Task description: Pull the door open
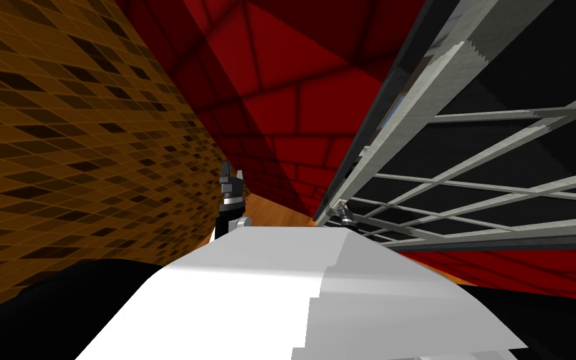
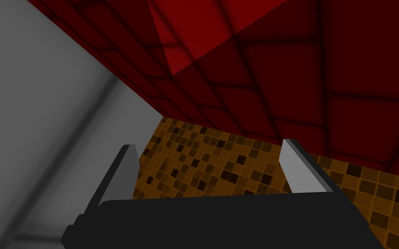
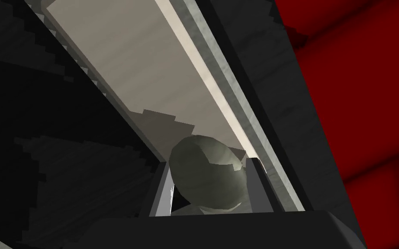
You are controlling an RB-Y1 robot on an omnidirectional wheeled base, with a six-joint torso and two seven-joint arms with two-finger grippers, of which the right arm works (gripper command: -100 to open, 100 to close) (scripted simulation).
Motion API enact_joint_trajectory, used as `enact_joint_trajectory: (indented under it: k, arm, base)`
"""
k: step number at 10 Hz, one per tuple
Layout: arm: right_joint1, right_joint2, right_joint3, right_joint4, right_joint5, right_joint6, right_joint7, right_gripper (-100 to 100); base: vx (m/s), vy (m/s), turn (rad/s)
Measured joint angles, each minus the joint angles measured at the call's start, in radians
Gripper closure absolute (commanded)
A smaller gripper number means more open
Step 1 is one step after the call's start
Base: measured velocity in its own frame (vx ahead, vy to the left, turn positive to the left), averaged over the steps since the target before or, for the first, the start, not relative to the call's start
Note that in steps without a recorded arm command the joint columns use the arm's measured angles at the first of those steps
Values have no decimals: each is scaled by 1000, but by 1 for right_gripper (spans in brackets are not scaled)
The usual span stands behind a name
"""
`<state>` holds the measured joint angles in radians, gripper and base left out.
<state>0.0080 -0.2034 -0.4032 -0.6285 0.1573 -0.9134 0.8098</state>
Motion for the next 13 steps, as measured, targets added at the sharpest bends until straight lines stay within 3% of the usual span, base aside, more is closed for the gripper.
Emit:
enact_joint_trajectory:
  k: [2,5,13]
  arm:
    - [-9,-6,10,17,-17,-7,-53,100]
    - [-1,-5,27,-3,-38,3,-129,100]
    - [-17,-17,65,18,-93,-4,-317,100]
  base:
    - [-29,-7,20]
    - [-32,-13,22]
    - [-29,-9,19]
